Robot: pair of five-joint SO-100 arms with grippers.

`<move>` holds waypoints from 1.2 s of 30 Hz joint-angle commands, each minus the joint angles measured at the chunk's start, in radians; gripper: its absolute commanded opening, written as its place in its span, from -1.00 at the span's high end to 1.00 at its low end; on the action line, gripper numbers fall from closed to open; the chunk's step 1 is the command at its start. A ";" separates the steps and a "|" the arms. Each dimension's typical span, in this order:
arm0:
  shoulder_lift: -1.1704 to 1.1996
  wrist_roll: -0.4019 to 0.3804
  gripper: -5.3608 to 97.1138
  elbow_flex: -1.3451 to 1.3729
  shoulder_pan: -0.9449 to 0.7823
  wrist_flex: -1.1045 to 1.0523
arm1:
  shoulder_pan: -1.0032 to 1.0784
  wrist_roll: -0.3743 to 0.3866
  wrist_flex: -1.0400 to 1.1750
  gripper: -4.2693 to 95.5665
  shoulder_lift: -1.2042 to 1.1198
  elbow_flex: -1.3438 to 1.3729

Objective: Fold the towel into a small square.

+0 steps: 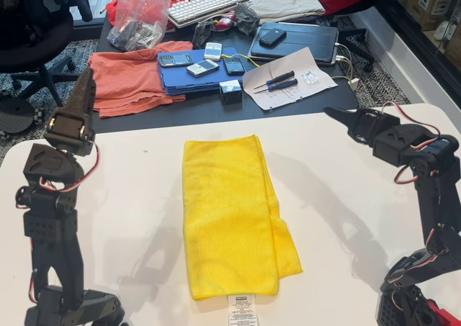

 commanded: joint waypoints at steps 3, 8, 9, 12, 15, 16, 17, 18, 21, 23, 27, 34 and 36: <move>0.012 0.002 0.70 -0.005 0.005 -0.005 | 0.005 0.000 -0.006 0.59 0.011 -0.025; 0.006 0.002 0.70 -0.005 -0.005 -0.005 | 0.005 0.000 -0.006 0.59 0.011 -0.025; 0.006 0.002 0.70 -0.005 -0.005 -0.005 | 0.005 0.000 -0.006 0.59 0.011 -0.025; 0.008 0.002 0.70 -0.005 -0.005 -0.005 | 0.003 0.000 -0.006 0.59 0.009 -0.025; 0.017 0.002 0.70 -0.006 -0.005 -0.005 | -0.005 0.000 -0.006 0.59 0.009 -0.025; 0.015 0.002 0.70 -0.006 -0.005 -0.005 | -0.006 0.000 -0.006 0.59 0.009 -0.025; 0.015 0.002 0.70 -0.006 -0.005 -0.017 | -0.008 0.000 -0.006 0.59 0.009 -0.025; 0.006 0.002 0.70 -0.020 -0.005 -0.020 | -0.008 0.000 -0.006 0.59 0.009 -0.025; 0.009 0.002 0.70 -0.020 -0.005 -0.006 | -0.008 0.000 -0.006 0.59 0.009 -0.020; 0.020 0.002 0.70 -0.021 -0.006 -0.006 | -0.008 0.000 -0.006 0.59 0.009 -0.017; 0.054 0.002 0.70 -0.023 -0.006 -0.006 | -0.008 0.000 -0.006 0.59 0.002 -0.017; 0.144 0.002 0.70 -0.005 -0.005 -0.005 | -0.008 0.000 -0.006 0.59 -0.012 -0.014; 0.146 0.002 0.70 0.002 -0.008 -0.005 | -0.008 0.000 -0.006 0.59 -0.018 -0.014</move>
